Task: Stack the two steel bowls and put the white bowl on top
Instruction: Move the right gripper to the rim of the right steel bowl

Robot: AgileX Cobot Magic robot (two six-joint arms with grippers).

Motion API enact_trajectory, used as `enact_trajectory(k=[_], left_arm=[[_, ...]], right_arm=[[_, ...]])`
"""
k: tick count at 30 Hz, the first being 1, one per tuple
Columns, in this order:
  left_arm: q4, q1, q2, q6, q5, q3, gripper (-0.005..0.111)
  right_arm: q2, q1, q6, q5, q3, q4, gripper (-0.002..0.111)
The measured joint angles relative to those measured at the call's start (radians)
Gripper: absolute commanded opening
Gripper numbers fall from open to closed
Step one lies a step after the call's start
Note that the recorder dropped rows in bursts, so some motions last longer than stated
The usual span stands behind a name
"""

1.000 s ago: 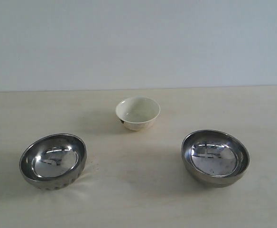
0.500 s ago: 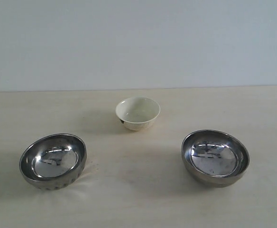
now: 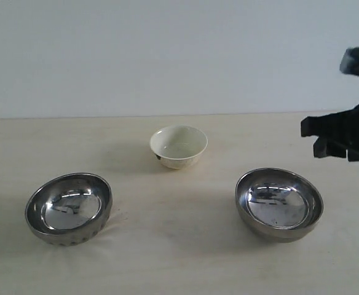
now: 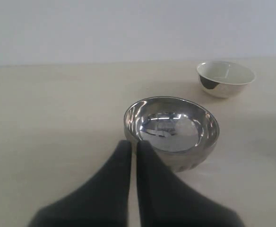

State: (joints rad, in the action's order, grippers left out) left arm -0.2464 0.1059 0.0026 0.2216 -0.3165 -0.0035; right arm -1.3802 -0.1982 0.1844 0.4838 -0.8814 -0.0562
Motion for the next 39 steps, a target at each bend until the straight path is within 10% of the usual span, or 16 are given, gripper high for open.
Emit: enact_trajectory(k=[17,19,22,39], left_arm=[[0.000,0.000,0.000,0.000,0.000,0.000,0.004],[0.000,0.000,0.000,0.000,0.000,0.000,0.004],[0.000,0.000,0.000,0.000,0.000,0.000,0.004],[0.000,0.000,0.000,0.000,0.000,0.000,0.004]], right_arm=[[-0.357,-0.006,0.000,-0.119,-0.002,-0.003,0.049],[-0.402,-0.015,0.000,-0.154,-0.002,-0.007,0.044],[-0.442,-0.021,0.002,-0.173,-0.002,-0.011,0.000],[-0.305,-0.127,-0.099,-0.086,-0.037,-0.179,0.000]])
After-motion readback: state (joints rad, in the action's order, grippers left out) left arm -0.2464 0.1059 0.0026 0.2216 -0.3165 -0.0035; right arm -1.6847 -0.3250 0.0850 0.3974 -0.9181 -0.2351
